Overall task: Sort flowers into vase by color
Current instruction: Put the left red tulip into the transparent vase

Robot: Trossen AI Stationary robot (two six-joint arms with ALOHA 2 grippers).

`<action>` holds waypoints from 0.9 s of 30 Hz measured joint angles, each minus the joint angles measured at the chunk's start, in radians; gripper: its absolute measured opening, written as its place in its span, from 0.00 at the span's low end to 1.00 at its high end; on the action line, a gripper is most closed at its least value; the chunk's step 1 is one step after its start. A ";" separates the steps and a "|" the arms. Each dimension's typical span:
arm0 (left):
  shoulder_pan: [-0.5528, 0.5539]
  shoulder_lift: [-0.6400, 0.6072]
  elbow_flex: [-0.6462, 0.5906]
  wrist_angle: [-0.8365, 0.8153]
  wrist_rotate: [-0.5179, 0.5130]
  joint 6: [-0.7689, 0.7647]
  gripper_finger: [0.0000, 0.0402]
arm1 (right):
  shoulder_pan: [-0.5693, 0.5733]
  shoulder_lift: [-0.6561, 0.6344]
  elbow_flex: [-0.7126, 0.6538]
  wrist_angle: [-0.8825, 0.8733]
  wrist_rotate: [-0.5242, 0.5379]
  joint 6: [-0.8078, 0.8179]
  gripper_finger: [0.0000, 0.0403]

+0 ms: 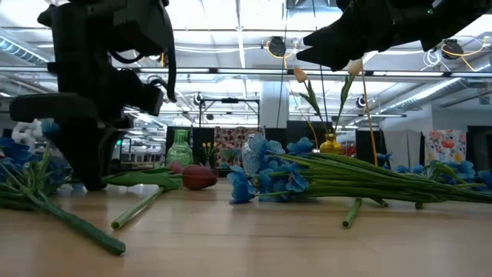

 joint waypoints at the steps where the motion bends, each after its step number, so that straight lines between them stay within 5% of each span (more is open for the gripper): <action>1: 0.001 -0.001 0.001 -0.004 -0.005 0.006 0.20 | 0.000 0.000 0.000 0.000 0.000 0.000 0.77; 11: 0.002 0.000 0.022 -0.012 -0.025 0.041 0.06 | 0.000 0.000 0.000 -0.001 0.000 0.000 0.77; 27: 0.002 -0.002 0.172 -0.150 -0.044 0.105 0.05 | 0.000 0.000 0.000 -0.002 0.000 0.000 0.77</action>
